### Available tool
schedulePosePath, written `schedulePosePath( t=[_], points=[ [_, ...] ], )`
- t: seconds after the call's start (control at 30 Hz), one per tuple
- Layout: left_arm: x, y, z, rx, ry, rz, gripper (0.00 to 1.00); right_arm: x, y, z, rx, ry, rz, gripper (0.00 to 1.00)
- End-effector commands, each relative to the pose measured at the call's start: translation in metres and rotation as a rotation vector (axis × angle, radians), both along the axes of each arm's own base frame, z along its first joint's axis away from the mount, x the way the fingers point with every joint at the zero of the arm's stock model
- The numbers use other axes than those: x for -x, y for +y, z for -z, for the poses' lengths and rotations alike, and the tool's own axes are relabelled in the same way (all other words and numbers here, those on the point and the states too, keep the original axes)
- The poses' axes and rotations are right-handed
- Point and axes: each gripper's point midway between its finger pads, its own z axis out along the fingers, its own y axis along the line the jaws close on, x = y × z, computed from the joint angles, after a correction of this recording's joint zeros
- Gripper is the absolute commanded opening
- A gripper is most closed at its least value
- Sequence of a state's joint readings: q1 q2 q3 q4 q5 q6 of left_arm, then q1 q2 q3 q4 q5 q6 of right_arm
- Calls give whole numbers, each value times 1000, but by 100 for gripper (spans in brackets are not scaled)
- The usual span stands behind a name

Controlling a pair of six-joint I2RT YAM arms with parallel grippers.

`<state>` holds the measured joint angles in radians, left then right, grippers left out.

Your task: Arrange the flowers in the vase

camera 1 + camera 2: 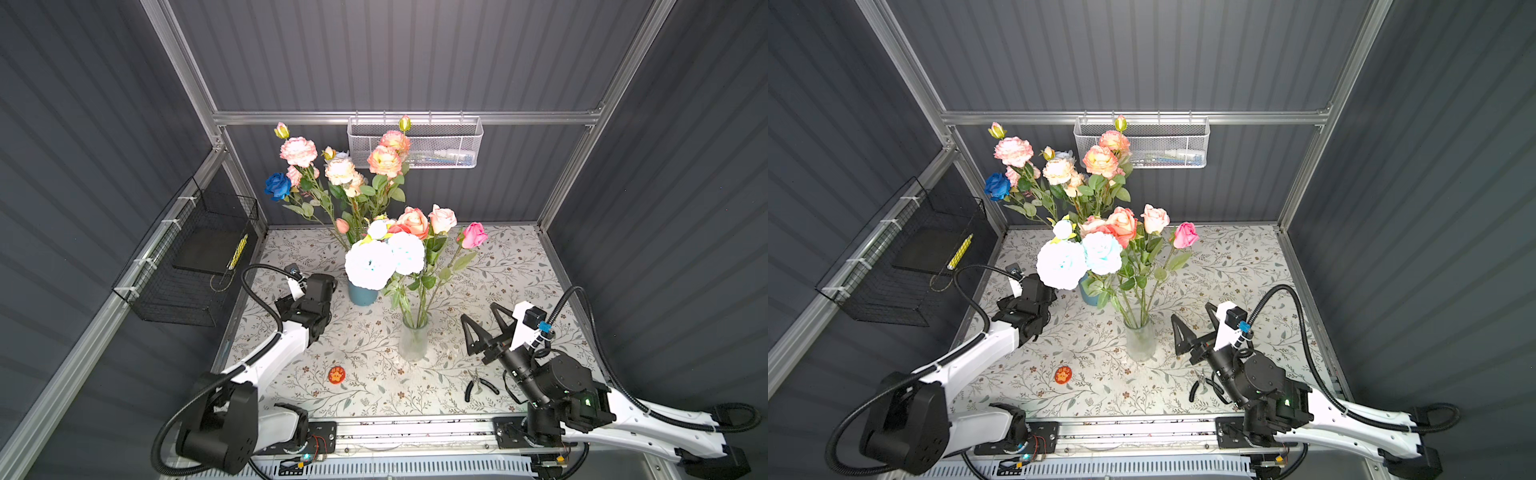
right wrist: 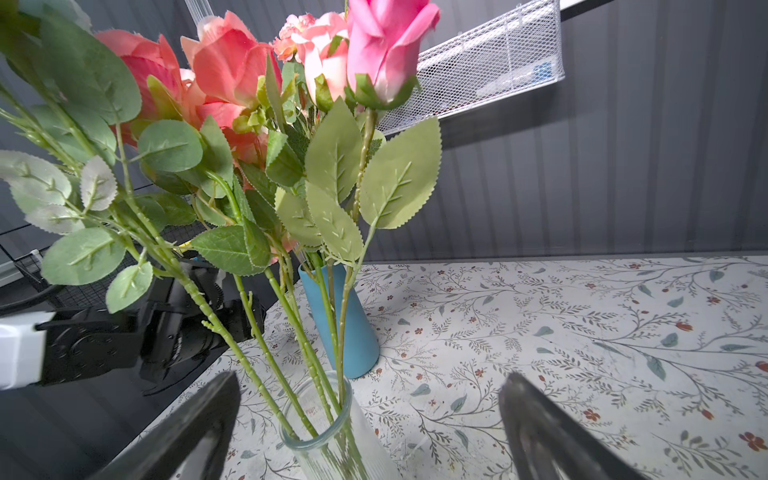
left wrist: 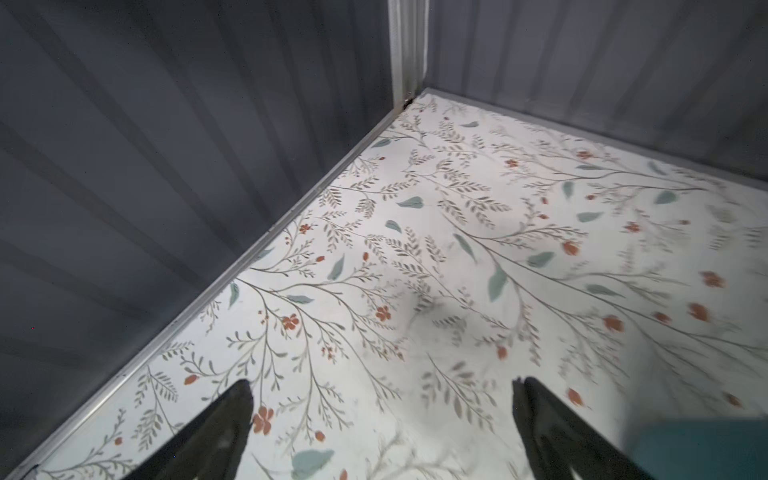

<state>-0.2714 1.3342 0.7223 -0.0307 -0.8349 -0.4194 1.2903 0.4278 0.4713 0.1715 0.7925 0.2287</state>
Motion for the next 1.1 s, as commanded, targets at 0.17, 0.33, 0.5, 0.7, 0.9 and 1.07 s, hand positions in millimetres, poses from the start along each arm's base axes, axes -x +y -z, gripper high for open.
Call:
schedulePosePath(
  t=[0.17,0.33,0.5,0.7,0.9,1.07],
  points=[
    [-32,16,38,-139,1,141,100,0,-12,0,3,17,33,99],
    [-38,6,48,-65,-133,237,100,-3,-17,0,17,31,65,99],
    [-39,-10,67,-49,-162,350,100,-8,-27,2,21,50,131,99],
    [-46,-5,75,-26,-174,358,100,-13,-33,0,66,48,185,99],
    [-48,-4,81,-18,-114,339,100,-40,-66,21,106,181,325,99],
    [-48,-4,80,-27,-123,341,100,-82,-91,58,116,332,436,99]
  ],
)
